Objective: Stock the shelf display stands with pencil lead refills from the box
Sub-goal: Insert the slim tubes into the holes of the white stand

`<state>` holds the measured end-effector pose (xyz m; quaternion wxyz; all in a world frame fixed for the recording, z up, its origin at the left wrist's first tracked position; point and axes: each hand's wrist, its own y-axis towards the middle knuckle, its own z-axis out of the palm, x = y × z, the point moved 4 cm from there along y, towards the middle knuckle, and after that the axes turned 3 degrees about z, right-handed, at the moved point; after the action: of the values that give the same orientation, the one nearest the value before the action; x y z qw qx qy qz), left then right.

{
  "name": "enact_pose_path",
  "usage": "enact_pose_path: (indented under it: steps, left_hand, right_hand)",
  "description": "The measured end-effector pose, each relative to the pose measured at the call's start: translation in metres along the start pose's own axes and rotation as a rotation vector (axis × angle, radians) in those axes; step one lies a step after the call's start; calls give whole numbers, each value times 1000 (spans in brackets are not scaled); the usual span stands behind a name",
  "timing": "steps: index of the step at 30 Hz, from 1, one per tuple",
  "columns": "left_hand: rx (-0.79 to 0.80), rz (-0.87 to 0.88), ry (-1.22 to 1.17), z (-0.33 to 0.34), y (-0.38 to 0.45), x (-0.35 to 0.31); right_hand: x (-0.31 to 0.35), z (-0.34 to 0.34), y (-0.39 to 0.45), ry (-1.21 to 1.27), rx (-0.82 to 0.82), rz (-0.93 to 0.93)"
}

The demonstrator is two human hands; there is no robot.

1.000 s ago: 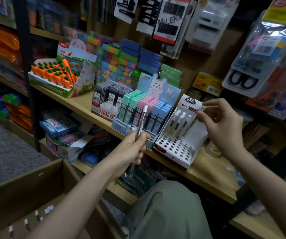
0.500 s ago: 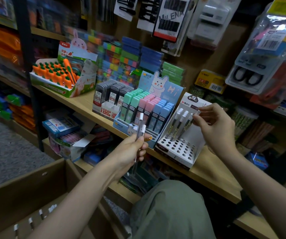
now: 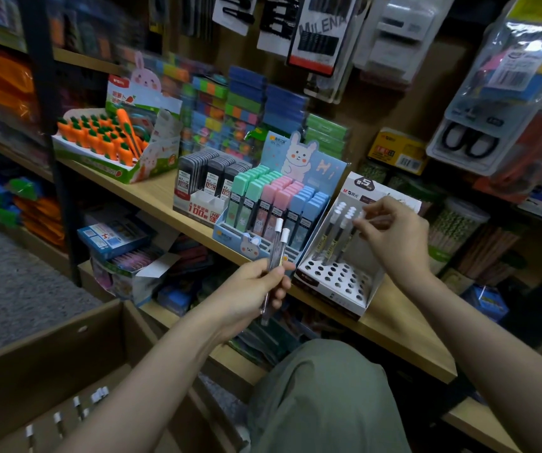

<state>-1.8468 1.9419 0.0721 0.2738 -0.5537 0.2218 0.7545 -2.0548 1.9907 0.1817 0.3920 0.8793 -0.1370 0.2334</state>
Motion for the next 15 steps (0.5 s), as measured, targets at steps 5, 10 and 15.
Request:
enact_pose_path:
  steps: [5,10,15]
  left_hand:
    - [82,-1,-101,3,-2,-2]
    - [144,-37,-260,6,-3,-5]
    - [293,-5,-318,12,-9,-14]
  right_hand:
    - [4,0,-8,-81,35,-27]
    - [24,-12,-23,8,-29,-96]
    - [56,15,-37,313,365,98]
